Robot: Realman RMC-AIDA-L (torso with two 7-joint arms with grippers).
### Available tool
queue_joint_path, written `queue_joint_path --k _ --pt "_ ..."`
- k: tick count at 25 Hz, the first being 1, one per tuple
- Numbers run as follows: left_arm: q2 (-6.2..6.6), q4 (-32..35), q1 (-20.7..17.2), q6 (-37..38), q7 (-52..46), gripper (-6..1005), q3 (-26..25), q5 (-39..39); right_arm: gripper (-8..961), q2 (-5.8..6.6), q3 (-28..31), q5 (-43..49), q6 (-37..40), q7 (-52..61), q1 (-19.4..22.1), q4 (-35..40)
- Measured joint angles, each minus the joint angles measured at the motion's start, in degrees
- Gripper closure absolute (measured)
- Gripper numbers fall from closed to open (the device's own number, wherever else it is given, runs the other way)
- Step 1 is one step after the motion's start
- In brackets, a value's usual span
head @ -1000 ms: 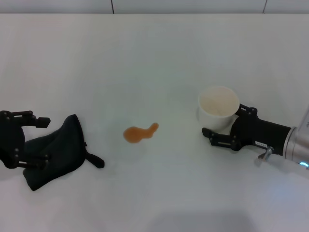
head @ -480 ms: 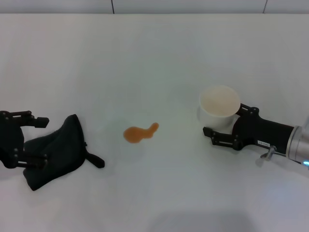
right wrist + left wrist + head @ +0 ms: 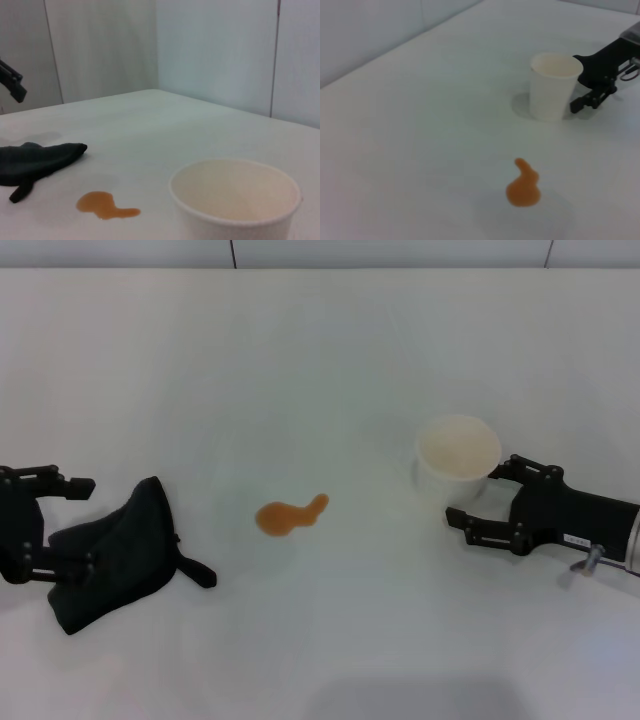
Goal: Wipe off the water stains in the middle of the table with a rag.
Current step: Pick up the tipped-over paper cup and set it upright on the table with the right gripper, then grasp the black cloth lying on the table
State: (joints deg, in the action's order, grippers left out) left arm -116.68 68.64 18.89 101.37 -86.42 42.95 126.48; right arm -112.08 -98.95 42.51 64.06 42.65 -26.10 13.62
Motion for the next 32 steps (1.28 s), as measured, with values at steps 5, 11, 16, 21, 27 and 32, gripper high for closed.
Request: queue_joint_path --k 5,11,16,21,27,32 --pt "-0.01 0.0 0.0 0.0 0.0 109 -0.7 0.0 107 1.59 0.3 1.6 0.7 0.4 1.5 2.9" --pt "0.04 -1.6 0.0 -0.9 -0.2 108 -1.2 -0.1 108 4.09 0.2 3.1 0.8 1.6 3.5 7.5" --pt "-0.01 -4.6 0.4 -1.2 0.0 107 -4.2 -0.2 108 6.66 1.4 8.3 0.8 6.8 4.5 12.2" --pt "0.03 -8.1 2.4 -1.5 -1.2 107 -5.9 -0.3 109 8.73 10.3 22.9 3.3 18.8 8.6 25.0" --pt "0.95 -8.9 3.9 -1.6 -5.7 108 -5.8 0.7 110 5.10 30.5 50.8 14.8 36.4 10.8 44.7" --pt "1.68 -9.0 6.0 -0.5 -10.4 108 -5.1 3.1 112 1.74 40.1 67.3 26.6 50.0 6.7 57.1"
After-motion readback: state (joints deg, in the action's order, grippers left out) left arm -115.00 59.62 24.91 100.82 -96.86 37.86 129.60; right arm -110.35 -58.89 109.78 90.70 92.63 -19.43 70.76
